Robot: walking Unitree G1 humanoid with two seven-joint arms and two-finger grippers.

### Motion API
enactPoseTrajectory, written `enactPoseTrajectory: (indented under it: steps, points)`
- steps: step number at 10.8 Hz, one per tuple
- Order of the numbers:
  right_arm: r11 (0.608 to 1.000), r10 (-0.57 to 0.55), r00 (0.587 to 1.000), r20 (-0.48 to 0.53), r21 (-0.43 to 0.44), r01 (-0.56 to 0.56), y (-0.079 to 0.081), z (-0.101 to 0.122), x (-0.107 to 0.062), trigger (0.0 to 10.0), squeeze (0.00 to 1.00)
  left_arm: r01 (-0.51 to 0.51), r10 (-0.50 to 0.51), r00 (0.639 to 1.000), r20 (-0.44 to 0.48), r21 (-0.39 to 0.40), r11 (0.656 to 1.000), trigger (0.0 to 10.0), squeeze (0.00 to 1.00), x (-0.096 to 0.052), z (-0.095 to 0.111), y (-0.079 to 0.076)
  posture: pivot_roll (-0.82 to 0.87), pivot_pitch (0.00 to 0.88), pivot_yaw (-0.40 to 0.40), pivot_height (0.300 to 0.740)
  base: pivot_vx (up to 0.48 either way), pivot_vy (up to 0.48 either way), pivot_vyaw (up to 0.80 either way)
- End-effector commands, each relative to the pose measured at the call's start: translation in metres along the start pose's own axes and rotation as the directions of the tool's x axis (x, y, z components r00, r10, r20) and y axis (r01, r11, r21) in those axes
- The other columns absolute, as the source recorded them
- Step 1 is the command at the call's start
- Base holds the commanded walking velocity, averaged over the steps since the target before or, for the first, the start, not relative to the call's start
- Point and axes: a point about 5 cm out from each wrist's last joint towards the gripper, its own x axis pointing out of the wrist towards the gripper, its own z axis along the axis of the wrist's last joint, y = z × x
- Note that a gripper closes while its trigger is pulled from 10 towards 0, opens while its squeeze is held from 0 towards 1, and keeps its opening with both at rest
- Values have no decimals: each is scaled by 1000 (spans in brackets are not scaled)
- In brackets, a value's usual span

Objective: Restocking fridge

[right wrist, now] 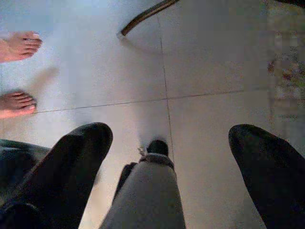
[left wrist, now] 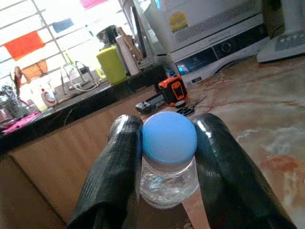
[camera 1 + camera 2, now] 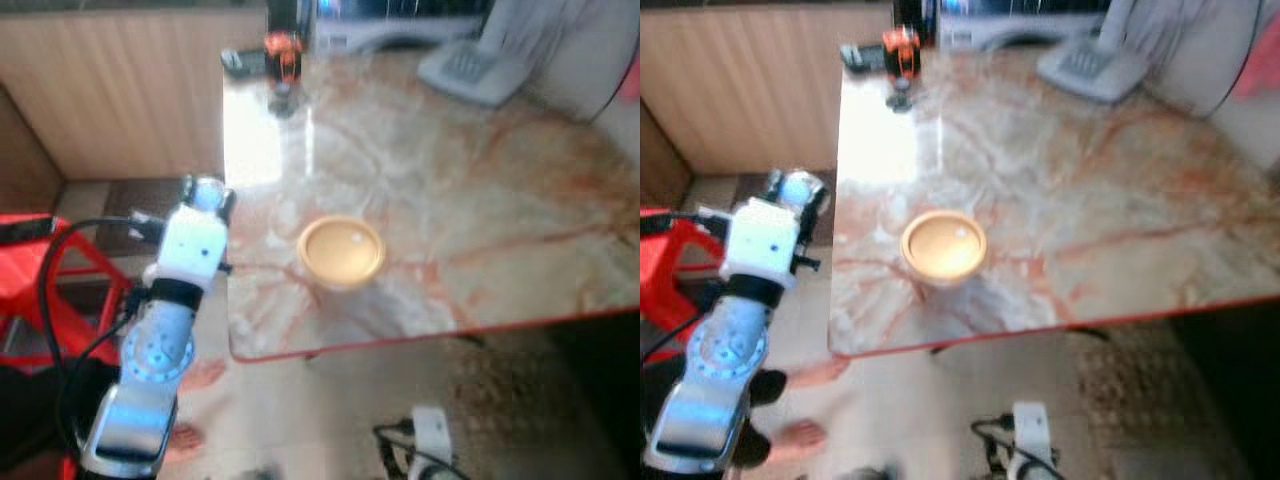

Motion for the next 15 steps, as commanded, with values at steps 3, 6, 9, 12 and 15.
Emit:
enactPoseTrajectory:
  steps: [3,6,9,12,15]
  points:
    - [1000,-5,1000,-11,22,5,1,-3,0,10000,0,-14,6,996,90,93,996,10000,0,5,17,5,7,168,-63,740,0,0,-423]
    - [1000,-5,1000,-15,19,5,1,-3,0,10000,0,11,-22,994,110,96,995,10000,0,8,23,0,4,176,-62,740,0,0,-781]
    - [1000,-9,1000,-17,18,9,1,-3,0,10000,0,21,-34,993,112,120,993,10000,0,9,25,-2,6,171,-62,740,0,0,-781]
    - [1000,-10,1000,-16,19,10,1,-3,0,10000,0,39,-60,989,134,154,987,10000,0,12,28,-4,4,164,-58,740,0,-320,-781]
    - [1000,-13,1000,-18,18,14,1,-3,0,10000,0,35,-55,989,134,142,989,10000,0,12,27,-4,4,150,-53,740,0,0,-781]
